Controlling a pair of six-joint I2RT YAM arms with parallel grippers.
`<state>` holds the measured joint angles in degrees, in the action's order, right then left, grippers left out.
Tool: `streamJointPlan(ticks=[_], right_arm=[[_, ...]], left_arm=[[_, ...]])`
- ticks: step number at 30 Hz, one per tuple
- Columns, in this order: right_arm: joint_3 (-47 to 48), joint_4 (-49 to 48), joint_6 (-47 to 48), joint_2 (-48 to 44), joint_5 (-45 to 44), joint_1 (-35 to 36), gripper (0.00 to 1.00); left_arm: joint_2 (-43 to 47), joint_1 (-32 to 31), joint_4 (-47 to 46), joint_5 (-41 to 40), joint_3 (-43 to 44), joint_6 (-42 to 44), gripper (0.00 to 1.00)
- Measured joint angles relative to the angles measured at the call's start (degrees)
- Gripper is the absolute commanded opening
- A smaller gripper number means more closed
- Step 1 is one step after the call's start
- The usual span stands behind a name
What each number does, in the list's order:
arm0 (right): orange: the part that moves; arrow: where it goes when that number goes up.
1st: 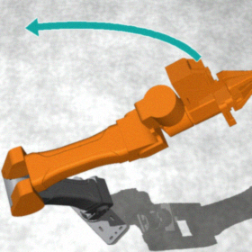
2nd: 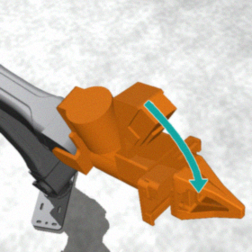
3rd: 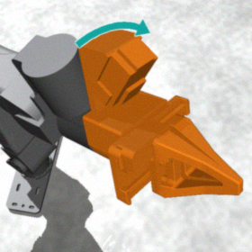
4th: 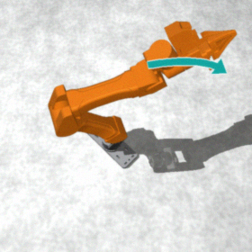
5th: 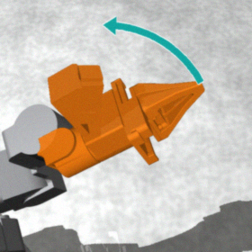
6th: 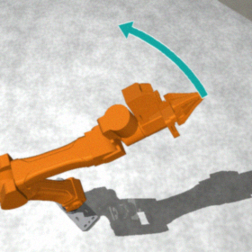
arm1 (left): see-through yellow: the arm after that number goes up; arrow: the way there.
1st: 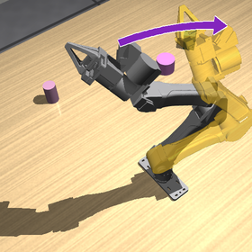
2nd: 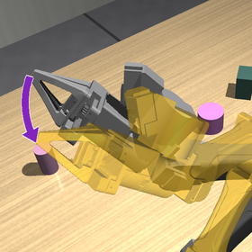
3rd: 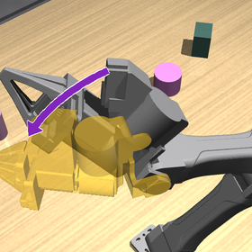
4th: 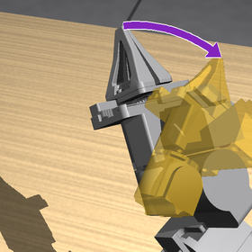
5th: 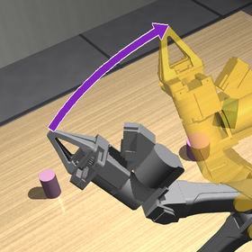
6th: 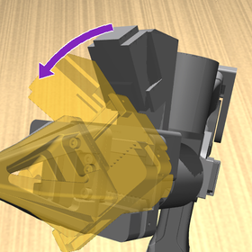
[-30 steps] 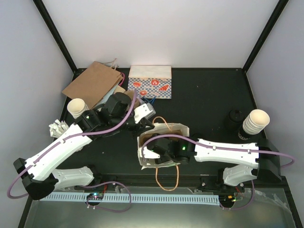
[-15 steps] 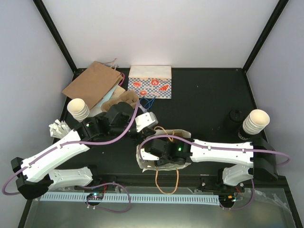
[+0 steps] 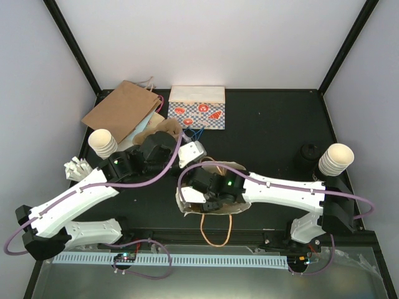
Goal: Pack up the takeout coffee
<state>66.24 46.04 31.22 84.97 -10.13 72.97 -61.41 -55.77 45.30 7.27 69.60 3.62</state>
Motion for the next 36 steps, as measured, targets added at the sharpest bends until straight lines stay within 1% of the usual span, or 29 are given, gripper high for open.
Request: streamJointPlan(ticks=[1,6,8,12,15,24,28,36], right_arm=[[0.5,0.5,0.0,0.3,0.7,-0.5,0.52],[3.2,3.3,0.4,2.0,4.9,-3.1,0.52],[3.7,4.1,0.7,2.1,6.1,-4.0,0.52],[4.5,5.5,1.7,2.4,7.8,-5.9,0.52],[4.8,5.4,2.3,3.3,8.9,-7.2,0.52],[5.0,3.7,3.8,3.9,9.0,-7.6,0.52],[4.5,2.8,4.2,3.7,9.1,-7.7,0.52],[3.1,1.6,4.5,2.6,9.2,-7.8,0.52]], left_arm=[[-0.3,0.3,0.2,-0.4,0.5,-0.1,0.15],[-2.6,2.6,0.1,-5.3,3.6,-0.9,0.58],[-3.0,3.5,0.3,-7.4,4.7,-0.3,0.69],[-3.2,4.1,1.5,-10.3,8.2,-1.4,0.82],[-2.3,4.0,1.0,-9.8,12.0,-3.2,0.86],[1.1,5.4,2.4,-8.8,16.6,-7.1,0.86],[1.5,8.5,3.1,-8.7,16.6,-8.7,0.87],[1.7,18.7,3.2,-6.3,17.1,-11.4,0.87]])
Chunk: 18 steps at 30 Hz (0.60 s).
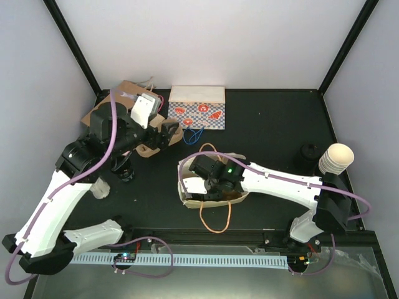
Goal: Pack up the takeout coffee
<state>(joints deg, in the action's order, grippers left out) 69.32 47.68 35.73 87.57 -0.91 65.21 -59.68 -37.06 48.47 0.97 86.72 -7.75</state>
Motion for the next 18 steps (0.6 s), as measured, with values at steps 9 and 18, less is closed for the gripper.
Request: streamJointPlan(ticks=[9,18], right_arm=[[1.3,1.0,-0.4,0.5,1.5,-1.8,0.53],[8.4,4.2,-4.0,6.8,6.7,-7.0,0.53]], left_arm=[[2.5,9.9,0.3,4.8,-3.2,-3.7,0.87],[6.3,11.8,2.1,10.0,-12.7,-5.8,0.87]])
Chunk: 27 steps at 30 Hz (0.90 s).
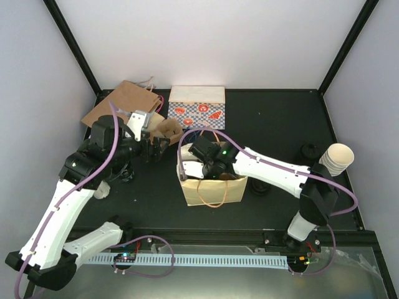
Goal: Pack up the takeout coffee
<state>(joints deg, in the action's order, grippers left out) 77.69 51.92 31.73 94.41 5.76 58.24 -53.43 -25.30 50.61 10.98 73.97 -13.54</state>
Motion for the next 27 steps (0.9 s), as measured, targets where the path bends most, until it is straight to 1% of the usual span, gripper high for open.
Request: streamJointPlan(ticks=[8,16,21,27], right_arm=[[1.2,0.0,-2.3,2.2,5.0,-3.7,0.53],[-3.4,-6.2,-4.1,0.3,8.9,-5.7,0.53],[-5.2,-9.4,-5.3,-0.2,9.9,-5.8,0.53],[-5.3,-10.0,-6.7,-0.1,10.0,-5.9,0.51]], left_arm=[[3.2,0.1,0.3,2.9,-4.0,-0.7,0.87],[5.6,0.2,-1.2,9.6,-10.5,-1.2,0.86],[5.9,0.2,-2.2,12.7,-12.8,-1.8,0.85],[7.1,0.2,-3.8,14.9,-14.6,-2.8,0.85]])
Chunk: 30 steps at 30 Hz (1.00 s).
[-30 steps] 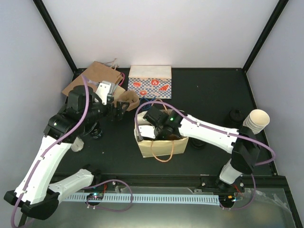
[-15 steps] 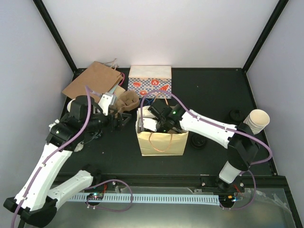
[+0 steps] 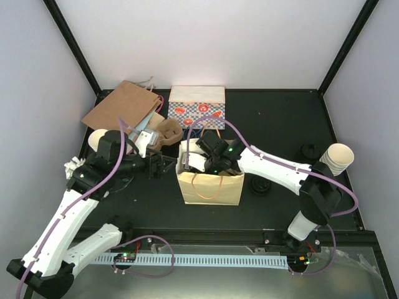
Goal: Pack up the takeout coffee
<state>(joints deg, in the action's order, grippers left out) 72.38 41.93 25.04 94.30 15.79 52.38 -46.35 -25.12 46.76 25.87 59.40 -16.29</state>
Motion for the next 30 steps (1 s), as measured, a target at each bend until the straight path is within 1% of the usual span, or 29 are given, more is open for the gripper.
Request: streamJointPlan(ticks=[3,10,13,18,22,25,30], right_arm=[[0.9,0.5,-1.6,0.6,-0.9,0.5,0.52],[0.4,0.0,-3.3,-0.2,-8.7,4.9,0.52],[-0.3,-0.7,-3.3,-0.7,-8.7,4.9,0.52],[-0.4,-0.9,-3.6,-0.7,-5.3,2.5,0.52],[-0.4,-1.0,-4.2,-0.6,-4.3,1.7,0.52],[-0.4,-1.0,-4.7,-0.7,-5.3,2.3,0.52],[-1.0,-1.4,-5.8,-1.4,-10.7,5.5,0.52]], left_arm=[[0.3,0.0,-0.7,0.4,-0.7,-0.4,0.85],[0.3,0.0,-1.2,1.3,-1.1,-0.5,0.85],[0.3,0.0,-1.2,1.4,-1.1,-0.5,0.85],[0.3,0.0,-1.2,1.4,-1.1,-0.5,0.85],[0.3,0.0,-1.2,1.5,-1.1,-0.5,0.85],[0.3,0.0,-1.2,1.5,-1.1,-0.5,0.85],[0.3,0.0,-1.3,1.7,-1.1,-0.5,0.85]])
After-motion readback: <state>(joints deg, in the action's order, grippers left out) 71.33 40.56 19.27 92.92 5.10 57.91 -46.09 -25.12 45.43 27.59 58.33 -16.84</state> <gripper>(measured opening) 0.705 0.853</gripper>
